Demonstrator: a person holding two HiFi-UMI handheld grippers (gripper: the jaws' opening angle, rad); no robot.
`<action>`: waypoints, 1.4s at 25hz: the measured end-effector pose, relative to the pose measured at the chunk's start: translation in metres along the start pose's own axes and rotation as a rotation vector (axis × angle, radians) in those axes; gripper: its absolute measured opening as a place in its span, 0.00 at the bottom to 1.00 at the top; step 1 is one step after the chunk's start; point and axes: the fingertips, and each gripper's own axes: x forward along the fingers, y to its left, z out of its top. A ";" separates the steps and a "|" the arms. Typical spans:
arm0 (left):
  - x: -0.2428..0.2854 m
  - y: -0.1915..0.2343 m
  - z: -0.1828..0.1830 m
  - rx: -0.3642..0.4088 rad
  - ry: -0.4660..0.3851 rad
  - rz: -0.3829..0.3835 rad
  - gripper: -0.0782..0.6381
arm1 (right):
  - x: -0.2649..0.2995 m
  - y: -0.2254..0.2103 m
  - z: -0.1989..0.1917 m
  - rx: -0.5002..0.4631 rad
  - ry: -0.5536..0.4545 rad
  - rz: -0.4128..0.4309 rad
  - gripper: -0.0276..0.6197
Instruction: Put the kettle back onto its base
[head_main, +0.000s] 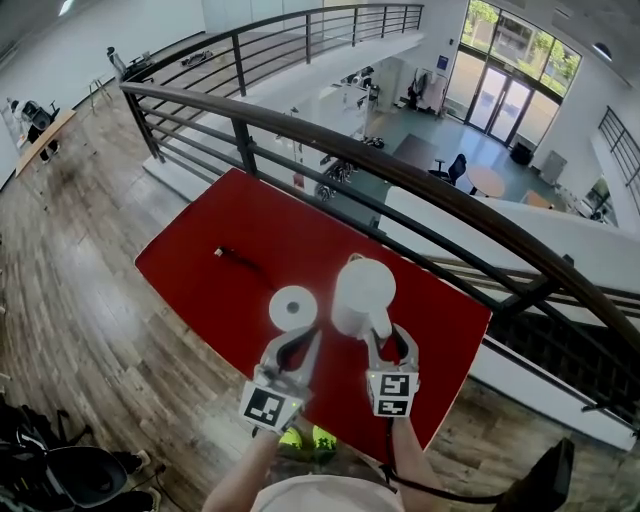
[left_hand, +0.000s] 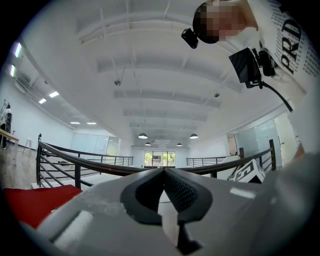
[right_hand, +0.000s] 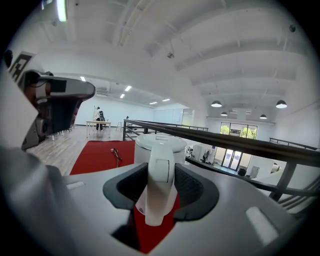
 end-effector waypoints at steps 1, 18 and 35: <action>0.000 0.001 -0.001 -0.002 0.000 0.001 0.10 | 0.002 0.001 0.000 0.002 0.000 0.002 0.31; 0.004 0.014 -0.015 -0.035 0.026 0.018 0.10 | 0.029 0.006 -0.023 0.050 0.028 0.050 0.25; 0.008 0.013 -0.016 -0.043 0.018 0.026 0.10 | 0.020 -0.002 -0.018 0.148 -0.005 0.080 0.24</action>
